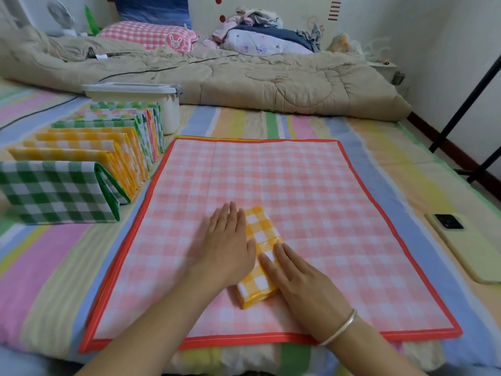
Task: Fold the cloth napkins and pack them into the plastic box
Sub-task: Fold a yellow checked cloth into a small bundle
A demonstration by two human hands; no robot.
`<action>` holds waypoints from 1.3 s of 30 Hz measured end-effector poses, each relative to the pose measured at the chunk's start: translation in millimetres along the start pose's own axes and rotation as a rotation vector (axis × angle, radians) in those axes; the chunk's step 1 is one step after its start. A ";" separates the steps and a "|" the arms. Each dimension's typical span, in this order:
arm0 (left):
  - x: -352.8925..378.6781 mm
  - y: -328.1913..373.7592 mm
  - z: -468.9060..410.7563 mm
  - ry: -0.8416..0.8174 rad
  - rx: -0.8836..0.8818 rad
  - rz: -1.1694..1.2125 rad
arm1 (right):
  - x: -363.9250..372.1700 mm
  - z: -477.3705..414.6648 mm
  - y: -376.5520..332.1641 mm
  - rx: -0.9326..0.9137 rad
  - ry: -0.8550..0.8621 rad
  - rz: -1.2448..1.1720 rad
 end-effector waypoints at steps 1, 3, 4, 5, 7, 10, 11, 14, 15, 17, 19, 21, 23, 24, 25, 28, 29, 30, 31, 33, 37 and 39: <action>7.9 -2.9 3.7 -0.024 -0.020 0.018 | -0.7 1.0 -0.7 -0.012 -0.007 -0.018; 19.1 -8.0 8.3 -0.018 -0.036 0.048 | 2.4 3.5 2.6 -0.023 -0.049 -0.029; 22.5 -10.0 8.9 0.003 -0.031 0.052 | -0.8 0.7 5.6 -0.024 -0.080 -0.042; 25.1 -11.2 9.6 0.026 -0.024 0.042 | -6.0 -3.9 9.4 -0.023 -0.136 -0.089; 29.5 -10.2 10.7 0.073 -0.011 0.008 | -16.1 -18.7 26.4 0.039 -0.310 -0.286; 33.7 -6.7 11.8 0.130 0.009 -0.039 | -23.2 -55.2 59.7 0.257 -0.352 -0.395; 34.4 -6.6 11.4 0.143 0.012 -0.041 | -20.8 -70.8 65.6 0.301 -0.299 -0.363; 35.5 -7.4 10.0 0.183 0.017 -0.007 | 2.0 -109.0 54.3 0.267 -0.281 -0.272; 35.4 -7.3 10.0 0.187 0.014 -0.005 | 12.5 -118.0 48.7 0.250 -0.317 -0.211; 36.1 -6.8 10.0 0.174 0.008 -0.012 | 27.6 -127.9 42.1 0.240 -0.351 -0.071; 37.6 -7.1 10.1 0.154 0.005 -0.026 | 33.4 -134.6 42.5 0.274 -0.321 -0.050; 36.3 -7.8 10.6 0.178 0.008 -0.021 | 34.3 -142.3 46.7 0.315 -0.319 -0.129; 37.8 -9.4 11.0 0.201 0.017 0.012 | 35.5 -148.1 48.9 0.284 -0.358 -0.185; 38.7 -9.8 10.6 0.209 0.024 0.017 | 36.1 -150.2 48.3 0.249 -0.389 -0.189; 39.2 -10.2 10.3 0.222 0.029 0.019 | 37.1 -151.5 47.8 0.224 -0.417 -0.189; 38.3 -8.3 10.1 0.249 0.051 0.031 | 38.3 -156.6 46.7 0.196 -0.458 -0.159; 38.4 -8.0 10.0 0.257 0.061 0.038 | 38.1 -160.0 45.5 0.190 -0.473 -0.137; 37.2 -7.7 10.4 0.263 0.069 0.044 | 37.5 -163.9 42.9 0.177 -0.484 -0.113; 36.6 -7.5 10.7 0.268 0.074 0.050 | 36.8 -167.6 39.7 0.153 -0.492 -0.084; 37.7 -8.6 9.8 0.262 0.067 0.046 | 35.4 -172.4 34.0 0.097 -0.495 -0.004; 41.2 -9.0 9.7 0.217 0.060 -0.005 | 32.6 -166.6 44.3 0.099 -0.490 0.146; 42.4 -7.6 10.1 0.174 0.078 -0.026 | 32.5 -160.2 47.7 0.193 -0.468 0.144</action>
Point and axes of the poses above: each hand's wrist, its own z-axis away from the middle knuckle, its own x-axis out of the palm, y = z × x, the point moved 5 cm from there along -z, towards the middle knuckle, and after that the axes turned 13 degrees about z, right-handed, at the moved point
